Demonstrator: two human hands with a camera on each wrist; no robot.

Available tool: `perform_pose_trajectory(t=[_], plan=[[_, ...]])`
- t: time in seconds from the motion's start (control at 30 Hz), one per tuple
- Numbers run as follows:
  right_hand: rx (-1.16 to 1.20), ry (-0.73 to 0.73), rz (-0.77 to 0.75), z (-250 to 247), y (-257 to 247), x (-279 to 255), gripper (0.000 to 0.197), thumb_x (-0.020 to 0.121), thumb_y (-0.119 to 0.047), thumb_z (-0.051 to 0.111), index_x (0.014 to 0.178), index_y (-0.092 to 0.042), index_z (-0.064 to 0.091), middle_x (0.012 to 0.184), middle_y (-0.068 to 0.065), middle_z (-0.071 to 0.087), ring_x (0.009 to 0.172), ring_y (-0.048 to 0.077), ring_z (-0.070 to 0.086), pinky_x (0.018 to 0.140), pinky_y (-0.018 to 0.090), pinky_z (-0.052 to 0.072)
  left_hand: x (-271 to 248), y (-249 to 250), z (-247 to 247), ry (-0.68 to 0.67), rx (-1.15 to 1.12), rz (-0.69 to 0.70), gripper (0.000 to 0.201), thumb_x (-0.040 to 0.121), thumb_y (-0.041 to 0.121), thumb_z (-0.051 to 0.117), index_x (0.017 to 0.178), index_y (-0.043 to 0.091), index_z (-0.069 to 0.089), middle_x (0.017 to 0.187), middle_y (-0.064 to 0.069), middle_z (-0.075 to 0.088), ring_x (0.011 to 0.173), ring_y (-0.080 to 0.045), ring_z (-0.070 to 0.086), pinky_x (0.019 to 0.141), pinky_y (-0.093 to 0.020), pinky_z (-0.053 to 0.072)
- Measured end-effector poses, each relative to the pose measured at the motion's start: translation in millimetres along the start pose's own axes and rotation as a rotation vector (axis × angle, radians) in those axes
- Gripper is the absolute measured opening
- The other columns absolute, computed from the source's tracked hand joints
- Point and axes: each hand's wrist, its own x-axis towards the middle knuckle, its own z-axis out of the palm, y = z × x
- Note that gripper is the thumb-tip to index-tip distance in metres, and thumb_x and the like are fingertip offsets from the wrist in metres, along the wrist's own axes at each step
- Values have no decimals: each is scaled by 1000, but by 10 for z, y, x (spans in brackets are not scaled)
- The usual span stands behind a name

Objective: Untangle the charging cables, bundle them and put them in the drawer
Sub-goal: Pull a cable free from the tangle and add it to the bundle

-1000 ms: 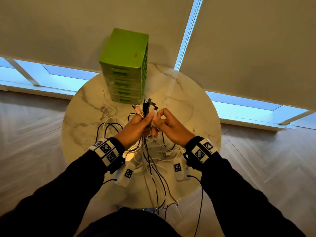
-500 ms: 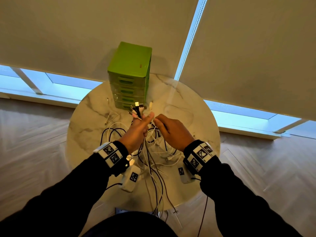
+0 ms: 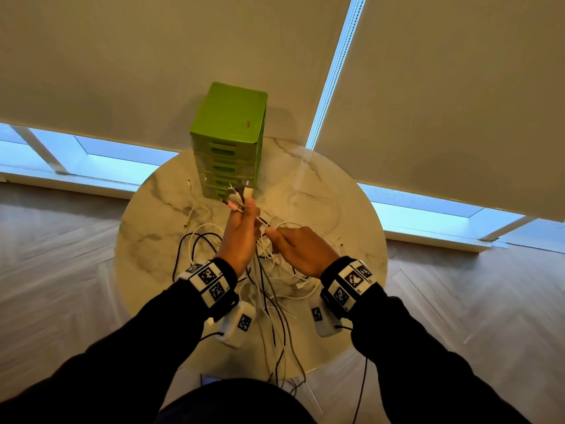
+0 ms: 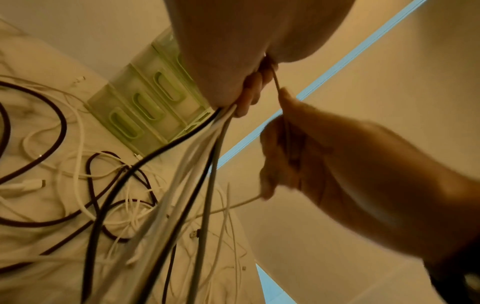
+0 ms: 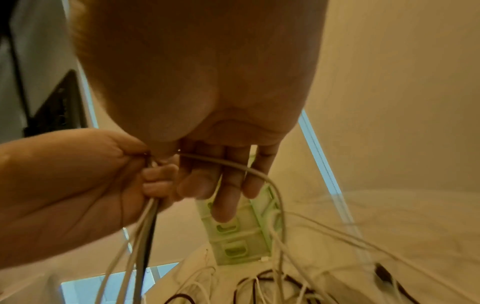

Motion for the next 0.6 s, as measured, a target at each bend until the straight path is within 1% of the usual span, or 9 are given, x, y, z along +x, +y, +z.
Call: perform_pose_trajectory(t=[0.1,0.17,0.2,0.27,0.33,0.4,0.47,0.5,0.6], plan=[[112,-21,27,105,129,-80,57,107,-51,30,71,-20,63,65,-3,64,63,8,59,80,34,48,99,137,-70,129,-16,64,37,108,42,31,89,17,50,74,4,52,65,-8,52,65,-28,48],[236,-75,102,197,228,-99,60,104,-57,29,73,-19,63,67,0,65,63,8,58,80,32,48,172,260,-147,143,-149,71,36,108,43,32,87,18,49,71,3,49,68,-16,56,70,-39,55],[262,-132,159,256,290,-100,65,103,-61,27,74,-17,64,70,3,67,66,10,61,81,32,48,218,340,-198,138,-216,76,37,108,44,32,85,19,47,69,3,45,63,-15,53,65,-39,57],[214,-260,254,379,445,-128,69,102,-63,21,72,-17,63,74,7,69,74,17,64,89,33,45,323,536,-310,153,-296,101,39,107,48,32,79,22,42,65,6,37,51,-10,38,44,-26,44],[138,-270,272,476,578,-168,62,103,-62,21,66,-26,54,68,1,63,74,19,60,96,40,43,428,724,-447,162,-294,122,40,106,50,33,76,24,38,62,8,32,50,-7,26,42,-22,23],[-23,-191,237,469,636,-129,54,102,-62,18,75,-32,54,72,-4,64,82,19,60,104,45,34,471,796,-544,120,-235,142,39,105,50,37,81,21,44,62,9,30,51,-7,23,44,-23,18],[-188,-78,251,381,608,16,50,105,-55,19,104,-31,63,86,1,72,98,23,65,106,42,25,428,758,-566,57,-147,129,36,106,43,43,90,12,52,61,10,27,51,-7,22,46,-23,19],[-212,18,270,329,586,106,47,107,-49,23,110,-27,65,91,4,74,102,26,65,104,41,26,391,708,-549,31,-115,104,30,106,36,45,85,15,52,60,10,26,50,-7,22,46,-23,20],[38,324,255,139,391,300,42,107,-42,36,74,-23,53,73,8,65,77,35,60,77,39,41,282,521,-465,-9,-56,-10,36,107,26,42,71,25,44,56,8,27,48,-8,23,49,-27,18]])
